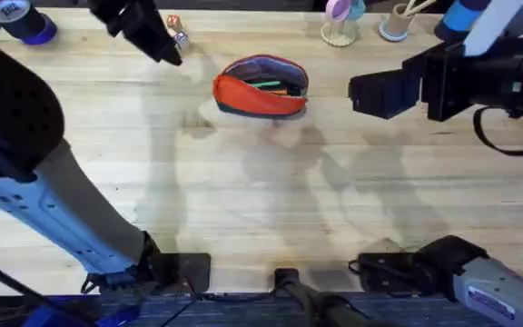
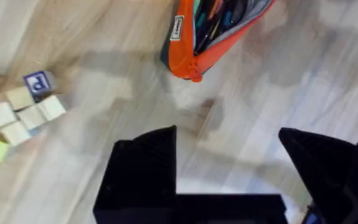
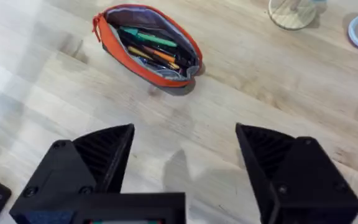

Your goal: Unzip the bag, pick up the pens from the table one at a time and place them inside, then zip the bag closed.

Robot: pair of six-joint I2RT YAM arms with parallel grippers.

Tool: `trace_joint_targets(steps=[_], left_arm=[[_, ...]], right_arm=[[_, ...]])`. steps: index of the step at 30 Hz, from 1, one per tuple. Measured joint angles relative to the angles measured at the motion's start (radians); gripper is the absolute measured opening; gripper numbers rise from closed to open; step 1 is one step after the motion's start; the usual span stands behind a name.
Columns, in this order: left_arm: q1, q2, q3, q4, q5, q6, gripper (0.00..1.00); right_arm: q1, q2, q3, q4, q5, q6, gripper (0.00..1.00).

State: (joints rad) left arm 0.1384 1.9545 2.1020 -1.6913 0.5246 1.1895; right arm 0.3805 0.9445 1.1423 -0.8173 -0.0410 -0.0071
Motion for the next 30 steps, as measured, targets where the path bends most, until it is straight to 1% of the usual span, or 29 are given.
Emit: trace_joint_targets(steps=[3,5,6,10,14,17,20,24,27,30], left_arm=[[0.044,0.000,-0.064,0.000,0.038,0.032,0.995],[0.064,0.000,-0.097,-0.001,0.052,0.048,0.995],[0.084,0.000,-0.126,-0.003,0.071,0.069,0.995],[0.094,-0.013,-0.158,-0.003,0.086,0.089,0.995],[0.099,-0.096,-0.211,0.017,0.090,0.107,0.995],[0.107,-0.197,-0.282,0.063,0.098,0.116,0.996],[0.118,-0.306,-0.381,0.125,0.105,0.122,0.996],[0.127,-0.403,-0.504,0.198,0.108,0.125,0.995],[0.127,-0.441,-0.579,0.248,0.107,0.128,0.994],[0.127,-0.449,-0.636,0.289,0.107,0.138,0.995]], right_arm=[[0.000,0.000,0.000,0.000,0.000,0.000,0.998],[0.000,0.000,0.000,0.000,0.000,0.000,0.998],[0.000,0.000,0.000,0.000,0.000,0.000,0.998],[0.000,0.000,0.000,0.000,0.000,0.000,0.998],[0.000,0.000,0.000,0.000,0.000,0.000,0.998],[0.000,0.000,0.000,0.000,0.000,0.000,0.998],[0.000,0.000,0.000,0.001,0.000,0.000,0.998],[0.000,0.000,0.000,0.007,0.000,0.000,0.998],[0.000,0.000,0.000,0.009,0.000,0.000,0.997],[0.000,0.000,0.000,0.009,0.000,0.000,0.997]])
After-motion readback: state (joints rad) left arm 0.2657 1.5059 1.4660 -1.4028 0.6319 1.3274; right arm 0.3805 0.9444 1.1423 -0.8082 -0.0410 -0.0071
